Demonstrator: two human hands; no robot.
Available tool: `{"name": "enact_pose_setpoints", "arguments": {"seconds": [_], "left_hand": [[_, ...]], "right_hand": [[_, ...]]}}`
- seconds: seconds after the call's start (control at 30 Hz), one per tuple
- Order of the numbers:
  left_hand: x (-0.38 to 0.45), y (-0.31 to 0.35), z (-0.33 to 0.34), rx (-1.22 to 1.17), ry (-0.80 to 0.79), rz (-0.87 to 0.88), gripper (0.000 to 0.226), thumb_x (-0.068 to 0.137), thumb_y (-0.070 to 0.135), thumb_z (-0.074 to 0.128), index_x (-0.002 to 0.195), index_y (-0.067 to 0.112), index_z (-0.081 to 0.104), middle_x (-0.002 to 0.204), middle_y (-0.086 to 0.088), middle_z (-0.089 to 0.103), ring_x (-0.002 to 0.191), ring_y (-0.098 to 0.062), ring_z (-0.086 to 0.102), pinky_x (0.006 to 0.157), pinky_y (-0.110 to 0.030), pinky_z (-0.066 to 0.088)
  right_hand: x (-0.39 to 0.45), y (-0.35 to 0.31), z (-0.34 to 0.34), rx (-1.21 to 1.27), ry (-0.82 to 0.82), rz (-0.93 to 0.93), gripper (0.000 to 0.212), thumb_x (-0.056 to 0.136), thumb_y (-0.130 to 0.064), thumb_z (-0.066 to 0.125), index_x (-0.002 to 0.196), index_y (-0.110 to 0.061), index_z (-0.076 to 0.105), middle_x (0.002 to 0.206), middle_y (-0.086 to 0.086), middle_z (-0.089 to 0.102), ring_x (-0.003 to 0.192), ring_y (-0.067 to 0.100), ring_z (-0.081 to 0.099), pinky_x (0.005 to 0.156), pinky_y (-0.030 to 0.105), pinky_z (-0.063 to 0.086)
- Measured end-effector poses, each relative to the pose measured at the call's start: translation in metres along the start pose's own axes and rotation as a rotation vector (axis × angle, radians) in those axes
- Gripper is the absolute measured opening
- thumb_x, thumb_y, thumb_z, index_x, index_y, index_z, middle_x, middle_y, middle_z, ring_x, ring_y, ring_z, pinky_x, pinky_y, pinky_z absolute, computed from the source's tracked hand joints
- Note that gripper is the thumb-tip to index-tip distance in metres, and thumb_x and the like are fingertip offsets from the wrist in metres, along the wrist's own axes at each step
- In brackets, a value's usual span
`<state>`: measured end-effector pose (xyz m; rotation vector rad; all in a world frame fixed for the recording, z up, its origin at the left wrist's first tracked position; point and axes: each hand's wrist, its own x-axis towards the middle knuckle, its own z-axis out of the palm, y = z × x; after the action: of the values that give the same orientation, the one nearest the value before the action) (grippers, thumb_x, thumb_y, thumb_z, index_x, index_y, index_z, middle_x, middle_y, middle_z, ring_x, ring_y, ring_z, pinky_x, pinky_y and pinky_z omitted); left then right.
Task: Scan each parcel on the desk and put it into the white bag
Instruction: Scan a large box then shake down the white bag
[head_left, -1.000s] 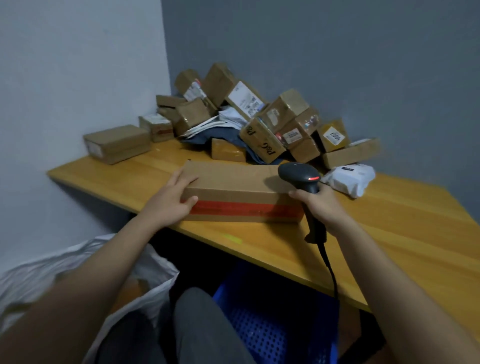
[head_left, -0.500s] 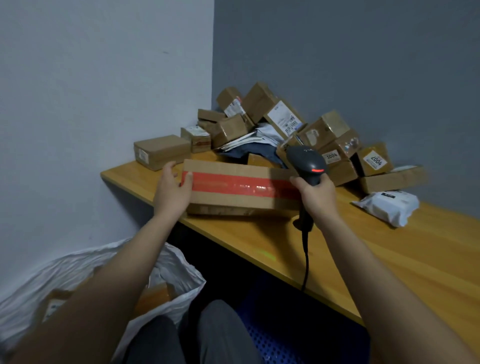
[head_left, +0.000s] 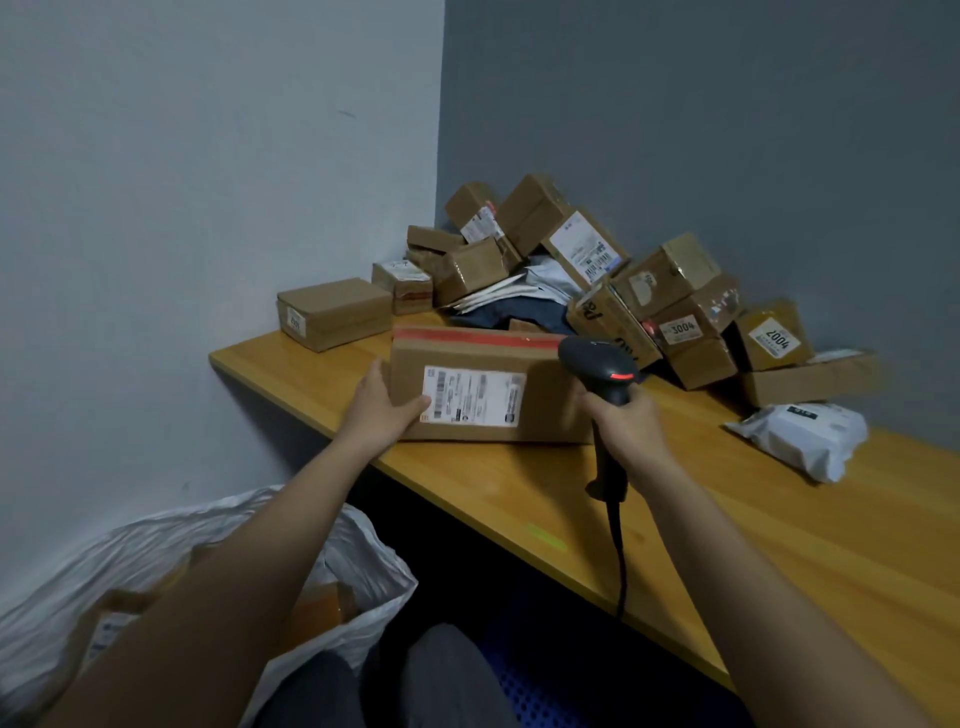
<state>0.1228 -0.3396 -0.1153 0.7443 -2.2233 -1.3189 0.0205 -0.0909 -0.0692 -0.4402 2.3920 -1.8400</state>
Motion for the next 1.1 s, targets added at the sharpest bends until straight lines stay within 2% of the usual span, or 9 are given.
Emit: {"name": "enact_pose_setpoints", "arguments": {"seconds": [0.17,0.3,0.47,0.53,0.63,0.77,0.87,0.97,1.1], "left_hand": [[0.017,0.015,0.001,0.098,0.031,0.176,0.105,0.079,0.043,0.075,0.154,0.035,0.001,0.16,-0.001,0.008,0.143,-0.026,0.022,0.111,-0.047,0.029],[0.033,0.027,0.0,0.036,-0.041,0.137,0.109,0.076,0.038,0.078,0.154,0.03,0.002,0.158,-0.003,0.018,0.14,-0.025,0.03,0.11,-0.046,0.032],[0.044,0.011,-0.005,-0.069,-0.116,0.135,0.088,0.079,0.024,0.077,0.147,0.032,0.022,0.112,0.018,0.05,0.102,-0.006,0.057,0.077,-0.019,0.048],[0.047,0.003,-0.005,-0.142,-0.147,0.09,0.11,0.076,0.023,0.08,0.154,0.03,0.002,0.12,0.016,0.046,0.106,-0.005,0.053,0.088,-0.023,0.046],[0.049,-0.014,-0.004,-0.164,-0.254,-0.006,0.141,0.054,0.036,0.091,0.153,0.031,-0.009,0.139,0.008,0.041,0.125,-0.015,0.046,0.107,-0.039,0.04],[0.049,-0.024,-0.003,-0.111,-0.352,-0.092,0.15,0.031,0.048,0.094,0.15,0.027,0.005,0.14,0.002,0.044,0.127,-0.016,0.046,0.108,-0.034,0.036],[0.051,-0.024,-0.004,-0.112,-0.383,-0.11,0.139,0.049,0.029,0.094,0.151,0.025,0.0,0.145,-0.002,0.037,0.128,-0.017,0.041,0.11,-0.035,0.033],[0.053,-0.023,-0.002,-0.118,-0.364,-0.085,0.129,0.062,0.014,0.089,0.152,0.024,-0.003,0.148,-0.004,0.033,0.131,-0.02,0.038,0.111,-0.038,0.032],[0.054,-0.025,-0.002,-0.134,-0.341,-0.034,0.144,0.041,0.047,0.093,0.151,0.026,0.002,0.148,0.001,0.034,0.125,-0.014,0.04,0.104,-0.033,0.035]], "right_hand": [[0.019,-0.005,0.009,0.055,0.103,-0.014,0.019,0.086,-0.022,0.07,0.099,-0.021,0.055,0.091,0.006,0.06,0.075,0.019,0.056,0.067,0.036,0.044],[0.033,-0.002,0.02,-0.074,0.045,-0.056,0.033,0.082,-0.029,0.073,0.105,-0.031,0.049,0.119,0.005,0.054,0.107,0.026,0.055,0.093,0.045,0.047],[0.043,-0.009,0.036,-0.22,0.034,-0.123,0.022,0.085,-0.029,0.07,0.1,-0.033,0.055,0.124,0.0,0.043,0.141,0.033,0.024,0.117,0.051,0.021],[0.044,-0.011,0.04,-0.352,-0.004,-0.126,0.039,0.088,-0.032,0.066,0.125,-0.025,0.057,0.151,0.003,0.037,0.15,0.024,0.005,0.12,0.047,-0.002],[0.047,-0.011,0.046,-0.422,-0.126,-0.172,0.052,0.089,-0.036,0.064,0.138,-0.026,0.049,0.158,-0.002,0.031,0.151,0.016,0.0,0.118,0.046,-0.014],[0.051,-0.019,0.053,-0.357,-0.157,-0.114,0.037,0.086,-0.041,0.067,0.12,-0.038,0.053,0.153,0.002,0.038,0.148,0.027,0.018,0.12,0.055,0.007],[0.057,-0.023,0.054,-0.309,-0.159,-0.041,0.03,0.067,-0.054,0.068,0.084,-0.047,0.044,0.14,0.005,0.052,0.139,0.031,0.038,0.113,0.058,0.027],[0.058,-0.023,0.055,-0.278,-0.188,-0.014,0.032,0.061,-0.054,0.069,0.081,-0.046,0.046,0.14,0.007,0.052,0.137,0.032,0.039,0.108,0.057,0.035],[0.055,-0.024,0.056,-0.234,-0.208,-0.021,0.032,0.067,-0.048,0.072,0.084,-0.046,0.045,0.141,0.007,0.05,0.14,0.032,0.035,0.11,0.055,0.034]]}}
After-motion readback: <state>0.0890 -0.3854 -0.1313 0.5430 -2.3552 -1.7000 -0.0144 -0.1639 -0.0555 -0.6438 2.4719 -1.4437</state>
